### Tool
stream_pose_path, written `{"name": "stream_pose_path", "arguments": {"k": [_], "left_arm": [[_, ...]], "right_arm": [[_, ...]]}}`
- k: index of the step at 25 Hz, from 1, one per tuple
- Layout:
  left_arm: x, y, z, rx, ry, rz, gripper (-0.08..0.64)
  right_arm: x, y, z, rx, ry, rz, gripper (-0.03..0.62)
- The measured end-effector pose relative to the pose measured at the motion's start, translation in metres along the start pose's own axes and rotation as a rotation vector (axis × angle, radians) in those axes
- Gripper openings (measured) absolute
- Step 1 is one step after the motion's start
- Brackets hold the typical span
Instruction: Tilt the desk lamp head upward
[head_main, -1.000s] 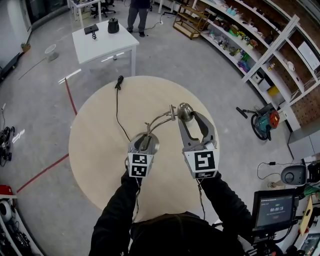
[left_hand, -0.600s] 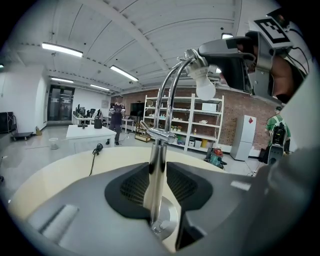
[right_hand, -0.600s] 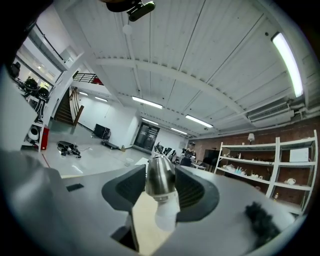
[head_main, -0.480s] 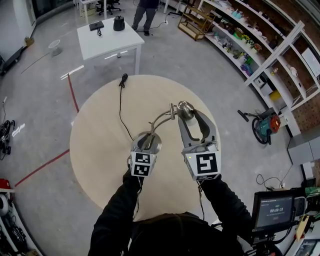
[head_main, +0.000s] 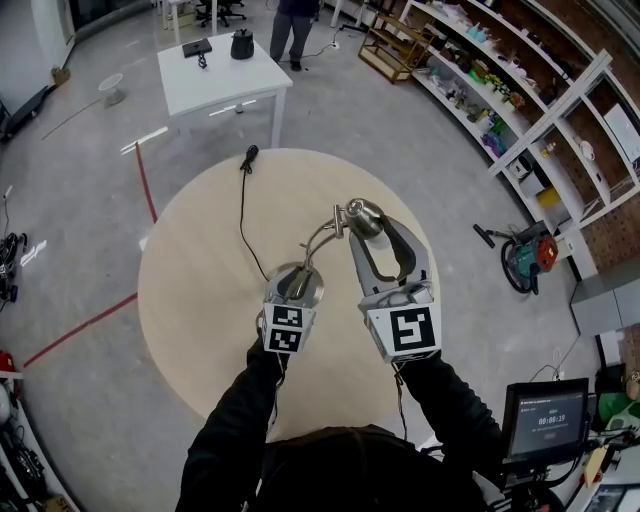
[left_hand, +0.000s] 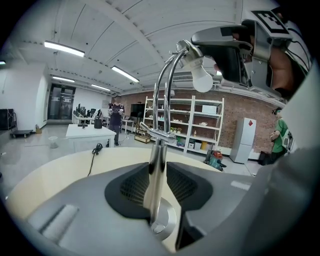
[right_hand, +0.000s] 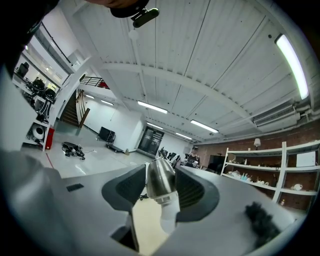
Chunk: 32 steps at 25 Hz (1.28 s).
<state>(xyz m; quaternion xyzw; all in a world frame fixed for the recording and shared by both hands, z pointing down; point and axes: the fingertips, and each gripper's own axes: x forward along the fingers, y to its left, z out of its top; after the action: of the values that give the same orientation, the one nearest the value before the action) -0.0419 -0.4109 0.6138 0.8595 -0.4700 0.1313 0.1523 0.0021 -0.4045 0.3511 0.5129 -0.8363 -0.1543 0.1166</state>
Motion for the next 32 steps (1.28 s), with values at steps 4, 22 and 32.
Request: {"name": "stream_pose_path", "arguments": {"k": [4,22,32], "left_arm": [[0.0,0.001,0.004,-0.026,-0.026,-0.01,0.115],[-0.003,0.004,-0.003,-0.087,-0.087,-0.089,0.114],[0.001,0.001,-0.009,-0.092,-0.064,-0.131,0.107]], "right_arm": [[0.004,0.001,0.004,0.004,-0.003,-0.009,0.187],[0.022,0.05,0.027,-0.09,-0.03,0.039,0.187],[0.037,0.07,0.037,-0.118,-0.033,0.061,0.187]]}}
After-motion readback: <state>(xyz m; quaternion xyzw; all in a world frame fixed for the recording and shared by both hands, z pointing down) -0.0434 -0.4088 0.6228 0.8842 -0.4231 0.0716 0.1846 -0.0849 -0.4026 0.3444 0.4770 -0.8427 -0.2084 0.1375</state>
